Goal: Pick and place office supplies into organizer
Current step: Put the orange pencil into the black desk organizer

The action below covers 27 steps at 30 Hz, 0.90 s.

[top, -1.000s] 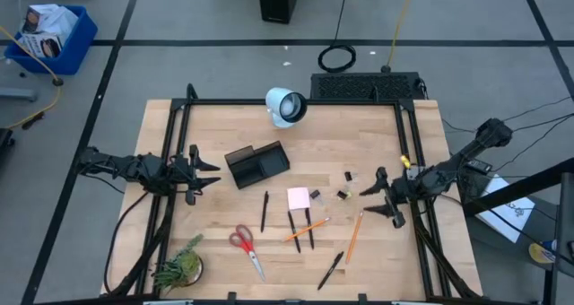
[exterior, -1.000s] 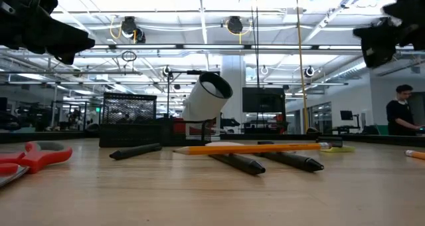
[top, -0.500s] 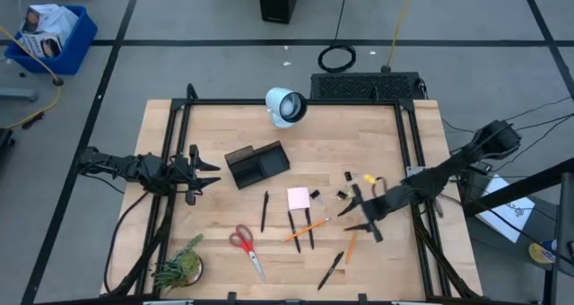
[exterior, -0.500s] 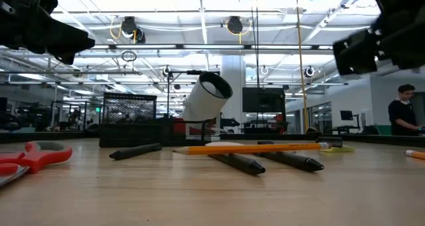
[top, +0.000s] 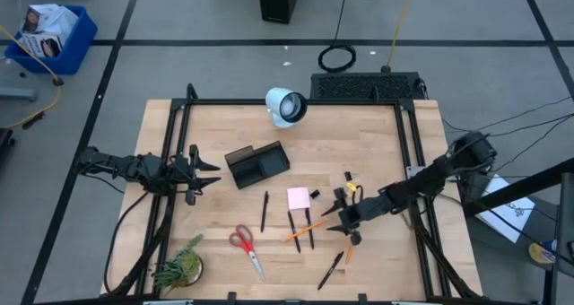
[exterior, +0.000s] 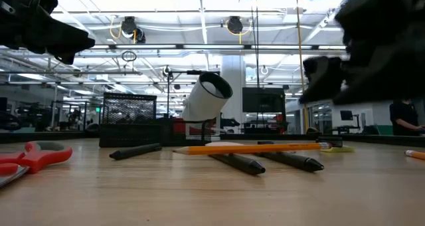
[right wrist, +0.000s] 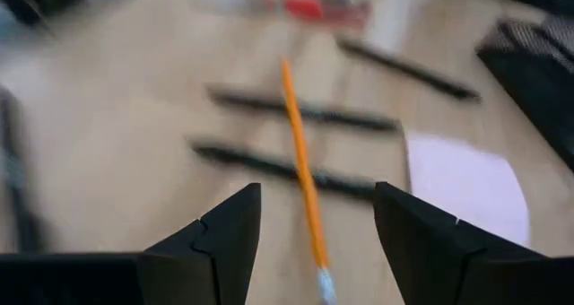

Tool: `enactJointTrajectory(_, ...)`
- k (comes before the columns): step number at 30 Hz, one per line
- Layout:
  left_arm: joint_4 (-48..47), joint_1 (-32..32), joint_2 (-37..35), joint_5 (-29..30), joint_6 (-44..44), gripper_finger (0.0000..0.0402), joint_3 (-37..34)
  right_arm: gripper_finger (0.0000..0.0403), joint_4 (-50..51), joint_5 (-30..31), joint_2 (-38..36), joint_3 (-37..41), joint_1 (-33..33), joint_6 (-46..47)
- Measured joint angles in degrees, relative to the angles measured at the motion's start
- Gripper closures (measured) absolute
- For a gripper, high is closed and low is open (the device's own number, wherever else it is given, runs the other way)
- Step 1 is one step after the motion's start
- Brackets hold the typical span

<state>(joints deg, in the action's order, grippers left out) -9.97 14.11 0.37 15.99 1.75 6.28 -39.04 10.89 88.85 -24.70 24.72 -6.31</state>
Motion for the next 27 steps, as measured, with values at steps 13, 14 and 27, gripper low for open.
enactJointTrajectory(13, 0.01, 0.0, 0.01, 0.02, 0.0, 0.0256, 0.0, 0.0195, 1.8, -0.45, 5.26, -2.13, -3.02, -1.84)
enactJointTrajectory(14, -0.01, -0.01, 0.01, 0.0, -0.01, 0.0256, 0.0, 0.0195, 2.21, -0.53, 5.26, -2.13, -3.03, -1.92)
enactJointTrajectory(27, -0.03, 0.01, 0.01, 0.0, 0.01, 0.0256, 0.0, 0.0195, 5.08, -3.58, 5.26, -2.13, -3.29, 1.14)
